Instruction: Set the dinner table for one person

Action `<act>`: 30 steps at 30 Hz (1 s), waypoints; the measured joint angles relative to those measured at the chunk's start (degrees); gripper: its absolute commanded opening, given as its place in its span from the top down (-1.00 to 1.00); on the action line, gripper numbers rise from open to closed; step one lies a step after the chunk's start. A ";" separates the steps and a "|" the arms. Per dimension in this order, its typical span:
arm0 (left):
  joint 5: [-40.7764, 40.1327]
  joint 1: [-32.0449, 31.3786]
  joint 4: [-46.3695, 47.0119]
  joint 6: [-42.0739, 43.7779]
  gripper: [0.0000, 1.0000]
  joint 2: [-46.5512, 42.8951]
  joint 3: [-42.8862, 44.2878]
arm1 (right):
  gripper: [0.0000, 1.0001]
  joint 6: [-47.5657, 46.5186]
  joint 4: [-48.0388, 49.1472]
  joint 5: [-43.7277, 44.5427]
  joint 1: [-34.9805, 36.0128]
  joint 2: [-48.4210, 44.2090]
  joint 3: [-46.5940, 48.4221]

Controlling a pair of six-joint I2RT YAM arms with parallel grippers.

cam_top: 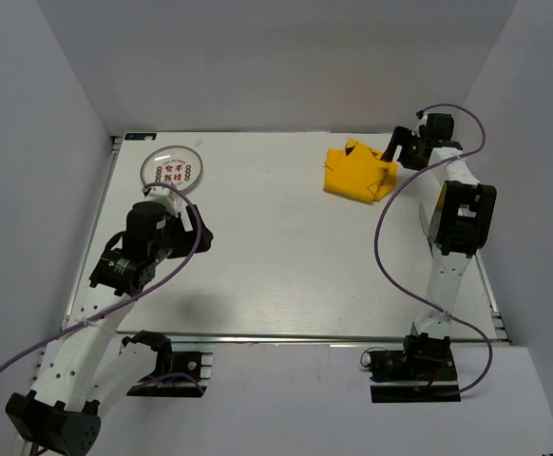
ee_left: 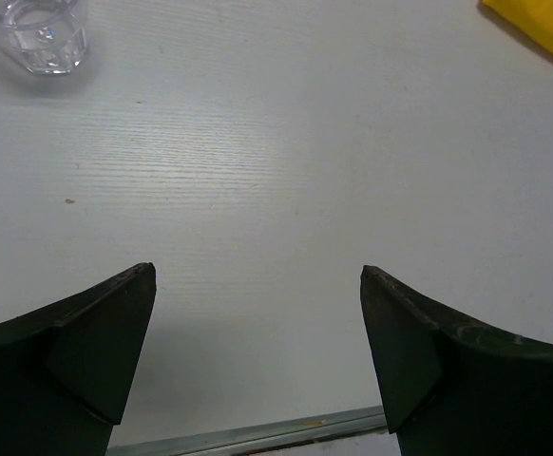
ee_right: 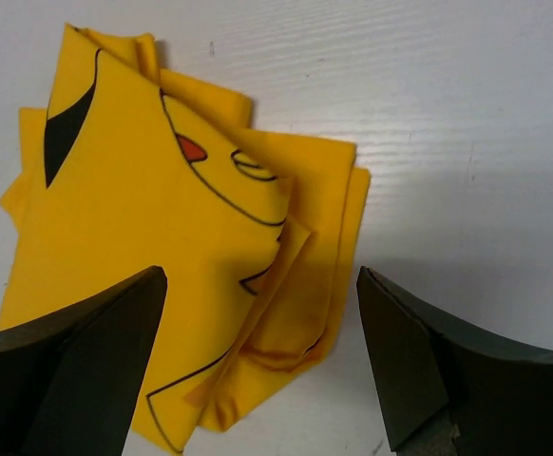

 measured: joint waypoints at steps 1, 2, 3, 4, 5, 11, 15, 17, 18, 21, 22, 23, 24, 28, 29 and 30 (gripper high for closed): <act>0.44 0.00 0.09 0.09 -0.96 0.28 -0.13 | -0.73 -0.26 0.04 -0.96 -0.44 1.55 1.53; 0.70 0.00 0.15 0.20 -0.96 0.48 -0.20 | -0.73 -0.55 0.17 -1.81 -0.83 2.73 2.82; 0.90 0.00 0.20 0.24 -0.96 0.55 -0.22 | -0.73 -0.66 0.11 -2.54 -1.22 3.93 4.24; 1.11 0.00 0.22 0.28 -0.96 0.52 -0.24 | -0.72 -0.68 -0.31 -3.32 -1.55 5.38 6.12; 1.33 0.00 0.33 0.42 -0.96 0.37 -0.24 | -0.71 -0.66 -0.57 -3.98 -1.79 6.93 8.50; 1.86 0.00 0.70 0.61 -0.96 0.31 -0.24 | -0.56 0.81 0.13 -7.45 -1.70 13.18 15.96; 1.92 0.00 0.72 0.63 -0.96 0.59 -0.24 | -0.29 2.27 0.83 -9.64 -1.31 15.21 16.57; 1.92 0.00 0.72 0.63 -0.96 0.76 -0.24 | -0.13 2.91 0.98 -10.73 -0.98 16.04 16.65; 1.92 0.00 0.70 0.63 -0.96 0.79 -0.24 | 0.08 3.13 0.98 -11.10 -0.87 16.26 16.65; 1.95 0.00 0.70 0.63 -0.96 0.79 -0.24 | 0.49 3.50 1.36 -11.93 -0.57 16.33 16.44; 1.92 0.00 0.72 0.63 -0.96 0.79 -0.24 | 0.49 3.54 1.84 -12.17 -0.50 16.33 16.44; 1.92 0.00 0.72 0.63 -0.96 0.79 -0.24 | 0.74 3.54 2.21 -12.39 -0.46 16.33 16.33; 1.95 0.00 0.72 0.63 -0.96 0.79 -0.24 | 0.79 3.43 2.71 -12.61 -0.39 16.06 15.85; 1.95 0.00 0.72 0.63 -0.96 0.79 -0.24 | 1.00 2.91 3.98 -12.83 0.20 13.03 11.28; 1.92 0.00 0.72 0.63 -0.96 0.79 -0.24 | 1.00 2.91 4.04 -13.05 0.33 11.47 9.68; 1.95 0.00 0.72 0.63 -0.96 0.76 -0.24 | 1.00 2.91 3.98 -13.33 0.48 9.99 8.37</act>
